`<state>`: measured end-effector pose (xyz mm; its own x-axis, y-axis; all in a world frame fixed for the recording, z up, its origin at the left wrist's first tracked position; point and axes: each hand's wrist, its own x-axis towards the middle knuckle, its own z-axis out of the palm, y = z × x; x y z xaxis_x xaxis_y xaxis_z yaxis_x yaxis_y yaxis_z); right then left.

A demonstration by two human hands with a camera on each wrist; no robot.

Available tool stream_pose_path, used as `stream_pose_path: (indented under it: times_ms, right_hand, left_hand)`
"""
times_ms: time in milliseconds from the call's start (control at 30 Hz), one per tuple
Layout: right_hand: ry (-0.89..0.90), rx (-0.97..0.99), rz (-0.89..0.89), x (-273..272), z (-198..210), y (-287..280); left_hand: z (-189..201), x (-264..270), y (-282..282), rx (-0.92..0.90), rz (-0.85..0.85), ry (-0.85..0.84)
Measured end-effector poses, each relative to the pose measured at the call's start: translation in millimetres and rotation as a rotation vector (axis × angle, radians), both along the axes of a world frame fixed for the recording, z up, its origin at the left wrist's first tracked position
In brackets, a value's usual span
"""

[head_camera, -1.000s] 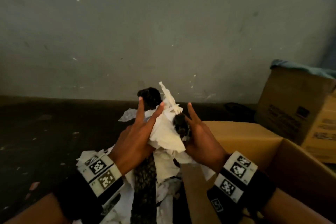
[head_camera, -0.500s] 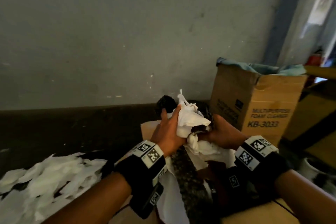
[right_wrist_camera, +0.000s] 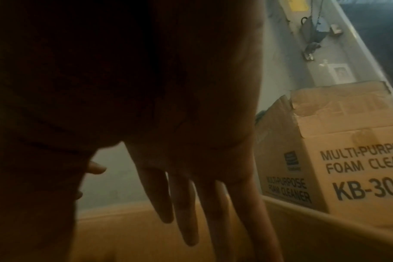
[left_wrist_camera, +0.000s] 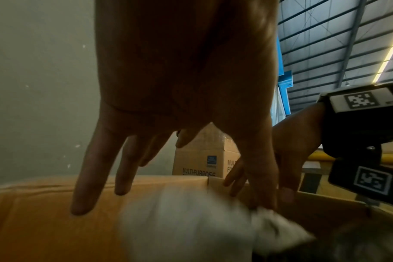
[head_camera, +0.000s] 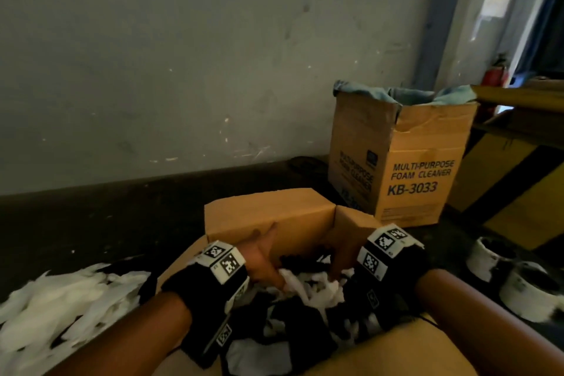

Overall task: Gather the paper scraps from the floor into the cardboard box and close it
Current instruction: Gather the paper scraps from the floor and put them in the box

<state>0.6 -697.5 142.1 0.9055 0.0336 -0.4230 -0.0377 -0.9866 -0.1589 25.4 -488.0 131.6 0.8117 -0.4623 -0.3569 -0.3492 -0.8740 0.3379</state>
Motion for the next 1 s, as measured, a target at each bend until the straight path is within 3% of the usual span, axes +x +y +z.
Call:
stream_pose_path:
  times_ms: [100,233,367,533,767,867,1000]
  right_hand:
    - [0.009,-0.069,0.027,6,16,4]
    - [-0.080,0.006,0.108,-5,47,37]
    - [-0.128,0.133,0.261,-11,64,106]
    - [-0.078,0.224,0.479,-11,65,225]
    - [-0.055,0.213,0.602,-1,-1,386]
    - [0.021,0.134,0.555,7,-44,433]
    - [0.057,0.092,0.406,17,-84,460]
  left_hand:
    - [22,-1,8,0.006,-0.001,-0.006]
    - [40,-23,42,-0.169,-0.046,-0.147]
    - [40,-46,115,-0.335,-0.016,-0.282]
    - [16,-73,239,-0.296,0.153,-0.326]
    - [-53,-112,412,-0.075,0.373,-0.029]
    - [-84,-124,462,-0.013,0.397,0.084]
    - [-111,-115,507,0.023,0.418,0.063]
